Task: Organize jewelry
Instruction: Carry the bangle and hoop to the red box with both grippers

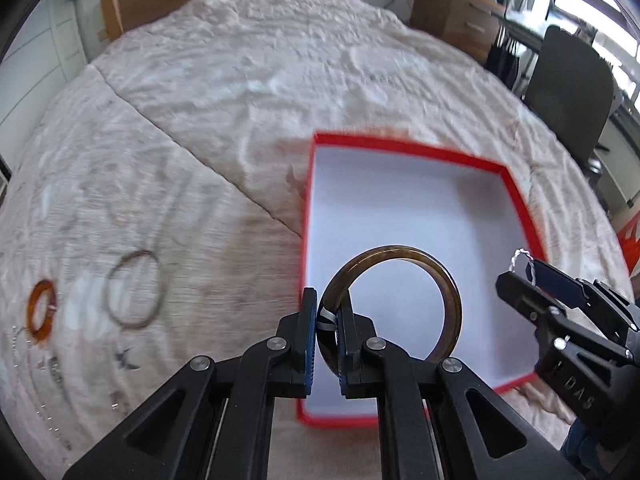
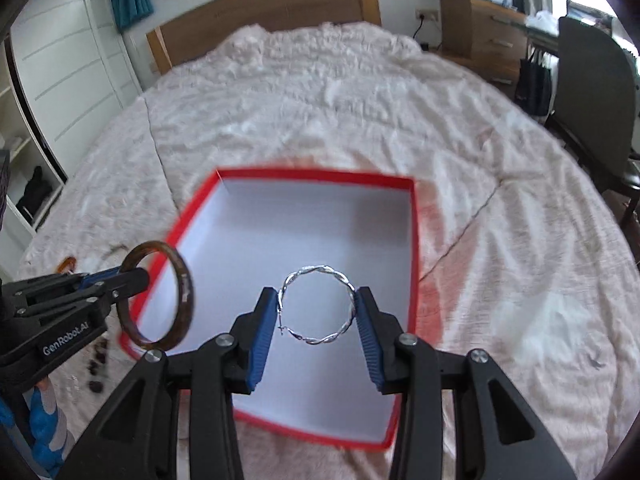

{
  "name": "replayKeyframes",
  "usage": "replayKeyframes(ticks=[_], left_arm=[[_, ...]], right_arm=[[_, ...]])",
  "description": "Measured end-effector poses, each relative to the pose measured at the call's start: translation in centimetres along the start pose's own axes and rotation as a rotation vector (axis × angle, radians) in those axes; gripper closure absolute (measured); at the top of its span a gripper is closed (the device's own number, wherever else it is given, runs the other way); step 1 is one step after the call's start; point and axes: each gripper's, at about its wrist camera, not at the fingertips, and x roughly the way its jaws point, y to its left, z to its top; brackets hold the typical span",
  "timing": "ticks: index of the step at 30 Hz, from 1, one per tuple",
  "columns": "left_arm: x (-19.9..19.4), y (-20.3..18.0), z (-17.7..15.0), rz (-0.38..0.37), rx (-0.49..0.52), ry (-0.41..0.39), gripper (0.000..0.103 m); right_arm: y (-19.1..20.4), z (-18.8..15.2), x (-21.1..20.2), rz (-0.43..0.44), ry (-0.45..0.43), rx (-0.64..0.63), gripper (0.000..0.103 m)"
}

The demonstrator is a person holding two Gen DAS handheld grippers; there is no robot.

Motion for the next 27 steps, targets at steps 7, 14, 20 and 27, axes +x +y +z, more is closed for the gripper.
replayKeyframes(ticks=[7,14,20,27], left_arm=[[3.0,-0.8,-0.1,0.008,0.012,0.034,0.094],[3.6,-1.0,-0.3,0.039,0.001,0.066,0.092],[3.1,-0.7,-0.3,0.013,-0.025,0.076,0.091],[1.4,-0.4,-0.3,-0.009,-0.043,0.057,0.081]], right_arm=[[0.5,-0.8,2.7,-0.038,0.046,-0.076,0.065],[1.7,-0.8,3.5,-0.108,0.114,-0.207,0.064],[1.4,-0.9,2.4,-0.11,0.132,-0.215,0.063],[0.9,-0.9,-1.0,-0.115,0.109,-0.201,0.06]])
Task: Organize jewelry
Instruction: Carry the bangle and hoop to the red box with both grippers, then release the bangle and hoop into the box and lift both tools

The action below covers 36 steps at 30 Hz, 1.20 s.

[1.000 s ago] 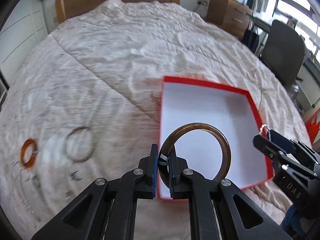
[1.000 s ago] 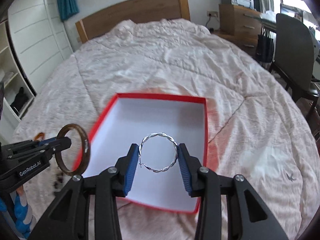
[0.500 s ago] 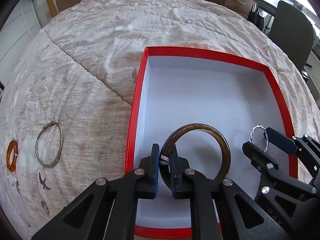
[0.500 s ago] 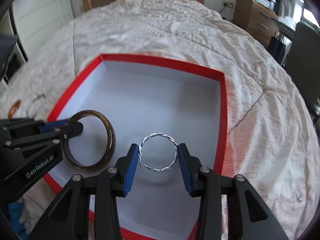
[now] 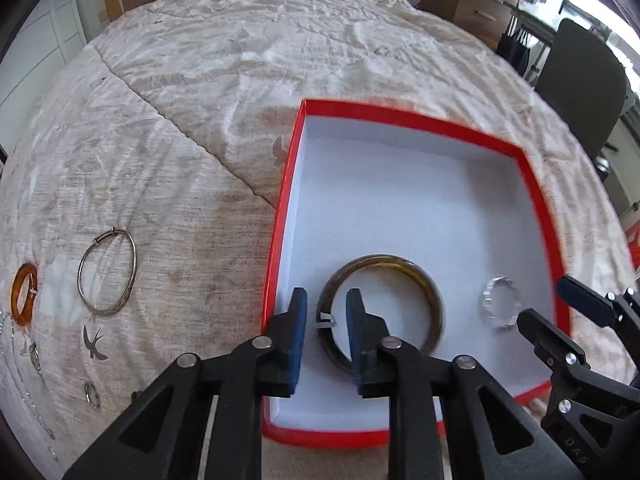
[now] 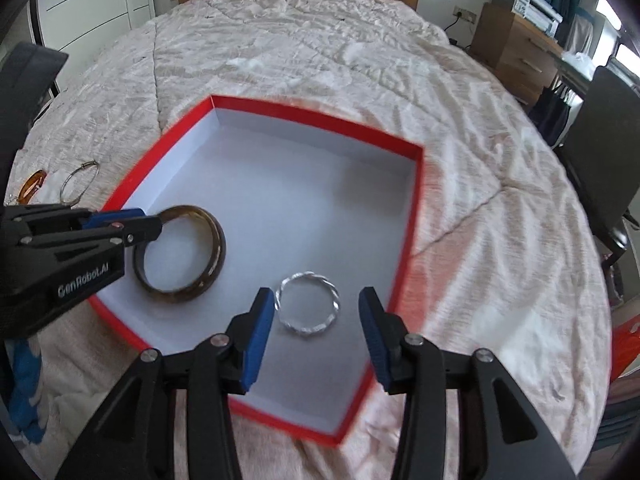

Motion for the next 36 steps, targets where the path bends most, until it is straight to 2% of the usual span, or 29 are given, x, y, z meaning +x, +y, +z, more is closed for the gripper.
replayKeyframes(ticks=[4,7,13,19,25,31,34,36], left_arm=[[-4.1,0.0,-0.4,-0.023,-0.013,-0.072,0.065],[-7.9,0.3,-1.0,-0.041,-0.019,-0.129,0.062],[-15.5,2.4,-2.5,-0.005,0.004,-0.212,0.062],[-23.9,8.0,-5.3,0.066,0.002,-0.313,0.056],[-30.4,14.0,-8.7,0.119,-0.034,-0.392,0.051],[-35.1,19.0,-12.4,0.129,-0.093,-0.451,0.048],[-36.3,20.7,-14.2,0.146,-0.103,-0.455,0.038],[-36.6,21.7,-15.2,0.154,-0.111,-0.46,0.036]], right_arm=[[-1.1,-0.6,-3.6,-0.013,-0.034,0.048,0.06],[-1.5,-1.0,-6.7,-0.021,-0.069,0.088,0.059],[0.2,-1.2,-14.2,-0.004,-0.182,0.103,0.059],[3.9,-2.0,-21.7,0.034,-0.299,0.091,0.059],[7.6,-3.8,-26.7,0.077,-0.365,0.087,0.059],[11.0,-5.4,-30.0,0.113,-0.4,0.083,0.059],[12.7,-6.0,-31.0,0.141,-0.409,0.072,0.059],[14.0,-6.2,-31.3,0.157,-0.41,0.055,0.059]])
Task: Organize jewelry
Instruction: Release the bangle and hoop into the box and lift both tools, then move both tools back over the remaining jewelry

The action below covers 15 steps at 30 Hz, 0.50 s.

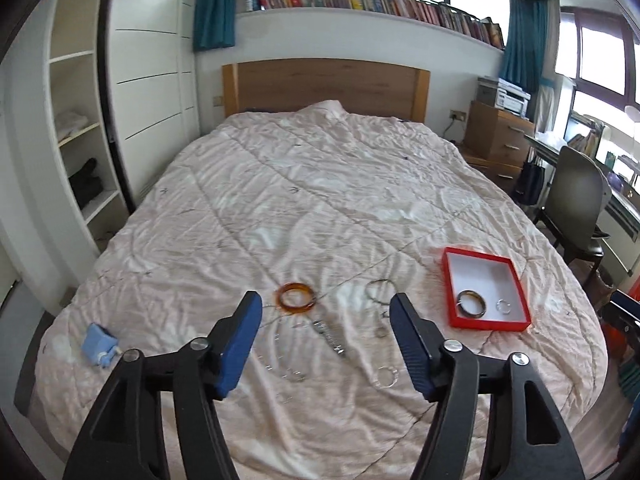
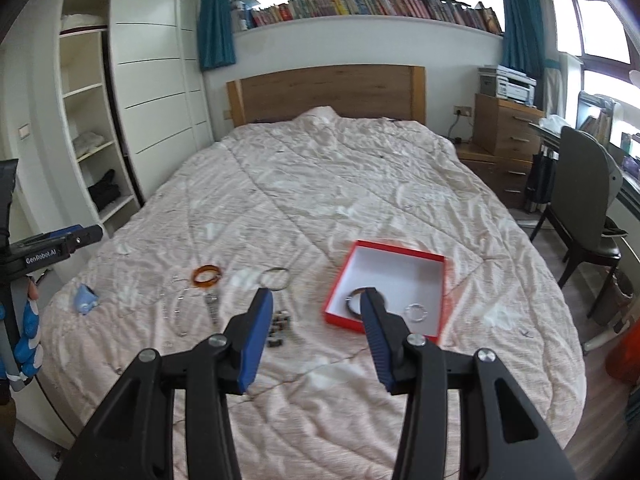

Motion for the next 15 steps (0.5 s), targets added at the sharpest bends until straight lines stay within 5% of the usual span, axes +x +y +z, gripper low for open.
replayKeyframes(ticks=[8,15], left_arm=[[0.8,2.5,-2.8,0.011,-0.024,-0.009,0.036],[5.7,2.7,-7.3,-0.014,-0.016,0.08,0.043]], right_arm=[[3.6,-1.4,2.4,0.066,0.044,-0.03,0.059],[4.5,-4.0,7.2,0.107,0.13,-0.019,0.059]])
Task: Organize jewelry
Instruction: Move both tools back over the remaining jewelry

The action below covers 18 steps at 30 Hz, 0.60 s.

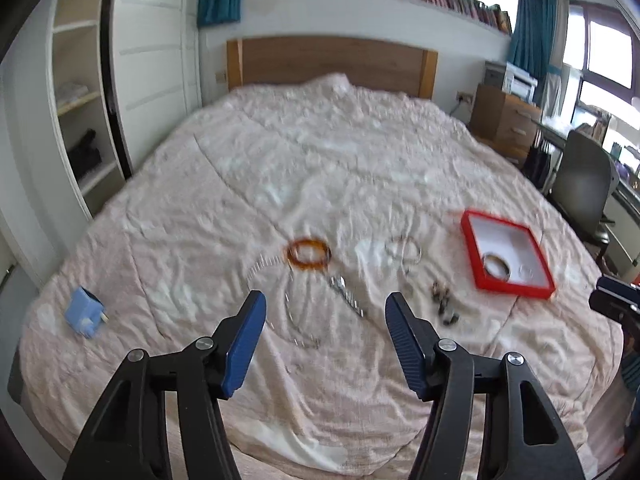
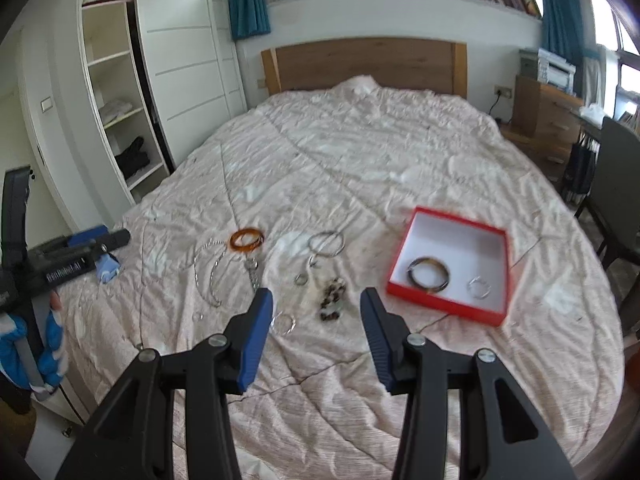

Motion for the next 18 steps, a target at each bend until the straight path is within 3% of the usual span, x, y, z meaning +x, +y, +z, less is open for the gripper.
replayKeyframes(ticks=[7,18], left_arm=[[7.1,-0.1,-3.8,-0.028,-0.005,0.119,0.045],[15.1,3.3,-6.4,0.031,-0.031,0.236,0.046]], right_arm=[[0.8,-2.0,6.3,0.049,0.104,0.007,0.059],[2.6,-3.4,17.3,0.127,0.258,-0.002,0.059]])
